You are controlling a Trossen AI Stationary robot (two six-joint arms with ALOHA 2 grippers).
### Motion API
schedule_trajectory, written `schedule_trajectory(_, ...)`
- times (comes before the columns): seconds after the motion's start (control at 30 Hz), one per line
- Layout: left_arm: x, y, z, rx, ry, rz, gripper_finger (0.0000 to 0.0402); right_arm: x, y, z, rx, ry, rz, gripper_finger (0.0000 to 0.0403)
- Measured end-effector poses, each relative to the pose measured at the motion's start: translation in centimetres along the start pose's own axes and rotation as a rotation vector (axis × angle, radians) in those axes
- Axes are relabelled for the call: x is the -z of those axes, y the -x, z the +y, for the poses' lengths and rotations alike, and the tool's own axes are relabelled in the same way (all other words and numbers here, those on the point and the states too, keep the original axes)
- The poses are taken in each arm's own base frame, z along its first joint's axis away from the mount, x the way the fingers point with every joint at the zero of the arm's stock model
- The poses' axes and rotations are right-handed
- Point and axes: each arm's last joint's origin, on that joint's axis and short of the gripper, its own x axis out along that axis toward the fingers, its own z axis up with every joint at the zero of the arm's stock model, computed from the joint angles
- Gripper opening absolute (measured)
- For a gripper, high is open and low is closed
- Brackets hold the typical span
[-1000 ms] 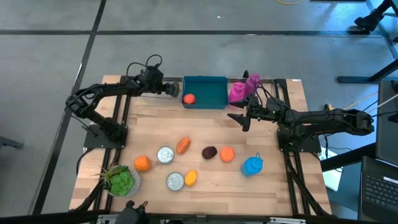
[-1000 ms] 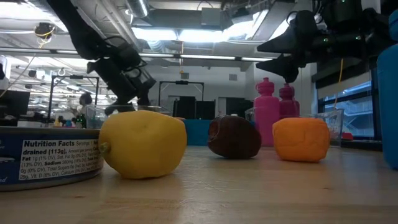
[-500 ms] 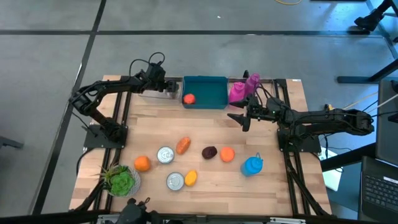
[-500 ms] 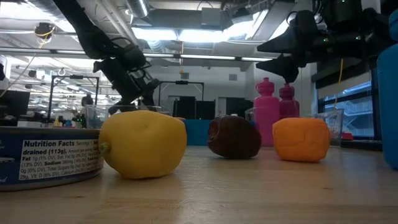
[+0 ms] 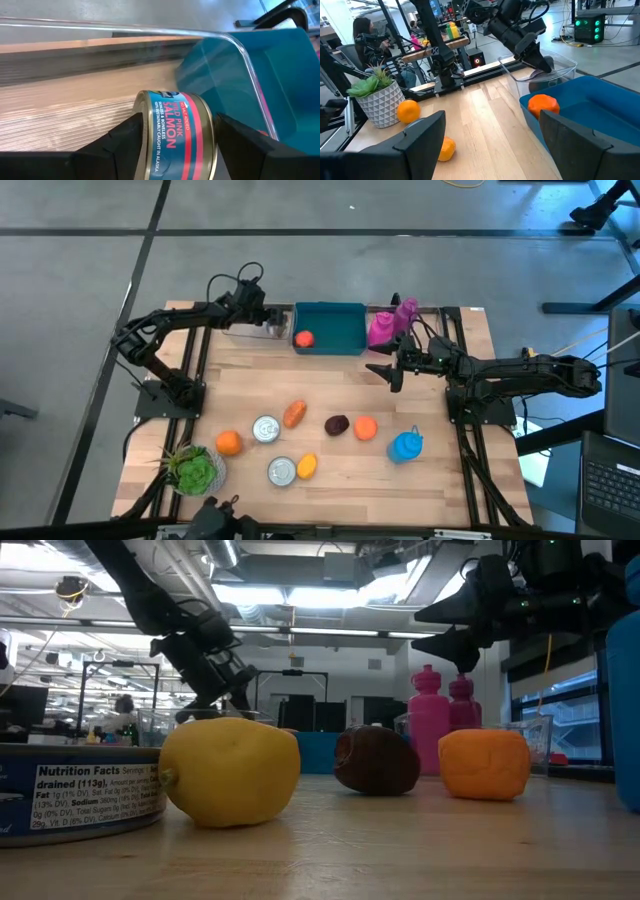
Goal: Pick & Place Food Item
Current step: Put the top blue pink tuna can into the left transparent bin, then put the left orange into the blue bin
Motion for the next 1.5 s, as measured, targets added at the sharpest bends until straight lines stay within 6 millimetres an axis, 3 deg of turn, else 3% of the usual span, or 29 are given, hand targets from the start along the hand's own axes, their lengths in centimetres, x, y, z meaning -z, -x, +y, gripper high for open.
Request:
schedule_trajectory(0.5,-1.0,1.9,-0.3,0.023,-0.025,-0.064,0.0233,0.0,0.0,0.0,0.0,0.003,0.0,0.0318)
schedule_trajectory(0.73,-1.4,3.3,-1.4,0.154,-0.065,-0.074,0.0222,0.0,0.0,0.0,0.001,0.003,0.0,0.0318)
schedule_trajectory(1.2,-0.7,3.3,-1.8,0.242,-0.07,0.027,0.0077,0.0,0.0,0.0,0.003,0.004,0.0,0.0318)
schedule_trajectory(1.5,-0.6,3.2,-1.7,0.214,-0.053,0.027,0.0025,0.0,0.0,0.0,0.003,0.004,0.0,0.0318)
